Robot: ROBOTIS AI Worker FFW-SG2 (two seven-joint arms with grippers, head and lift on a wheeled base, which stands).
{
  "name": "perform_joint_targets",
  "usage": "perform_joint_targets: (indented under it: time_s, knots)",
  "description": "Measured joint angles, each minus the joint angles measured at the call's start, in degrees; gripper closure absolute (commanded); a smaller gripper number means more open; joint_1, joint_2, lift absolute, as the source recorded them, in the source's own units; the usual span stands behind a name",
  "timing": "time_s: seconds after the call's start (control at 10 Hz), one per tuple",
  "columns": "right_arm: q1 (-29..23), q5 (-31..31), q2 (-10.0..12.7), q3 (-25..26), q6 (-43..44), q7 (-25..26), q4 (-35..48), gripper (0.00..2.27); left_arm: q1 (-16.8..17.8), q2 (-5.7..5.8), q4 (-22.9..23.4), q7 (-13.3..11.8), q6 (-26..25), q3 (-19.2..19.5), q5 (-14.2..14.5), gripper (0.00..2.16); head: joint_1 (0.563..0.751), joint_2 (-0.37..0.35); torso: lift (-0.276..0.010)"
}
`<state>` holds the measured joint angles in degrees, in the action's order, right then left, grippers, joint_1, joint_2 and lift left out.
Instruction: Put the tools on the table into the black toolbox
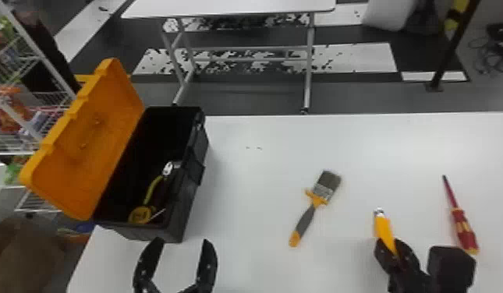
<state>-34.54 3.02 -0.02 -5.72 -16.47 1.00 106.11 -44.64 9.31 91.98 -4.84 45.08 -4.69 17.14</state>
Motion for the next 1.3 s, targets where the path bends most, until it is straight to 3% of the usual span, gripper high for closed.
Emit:
perform_joint_targets:
  time_s: [0.4, 0.8, 1.0, 1.3]
  knots:
    - [-1.81, -0.03, 0.02, -0.12, 1.67, -2.35, 4.05, 2.14, -0.64, -0.03, 2.37, -1.07, 0.13, -0.14, 0.0, 0.08, 0.695, 0.161, -0.075]
    - [-3.75, -0.89, 0.02, -0.35, 14.6, -11.35, 4.09, 2.14, -1.62, 0.24, 7.22, -5.04, -1.89, -1.69, 0.35, 0.08, 0.695, 0.154, -0.075]
    - [-4.57, -1.33, 0.02, -0.34, 21.68, -16.04, 3.7, 2.14, -1.82, 0.27, 10.1, -7.56, -6.2, -2.01, 1.37, 0.08, 0.695, 0.151, -0.075]
    - [-5.43, -1.83, 0.02, -0.34, 31.13, -21.74, 2.68, 2.14, -1.56, 0.25, 15.53, -12.72, -18.21, -0.92, 4.51, 0.1, 0.695, 0.144, -0.075]
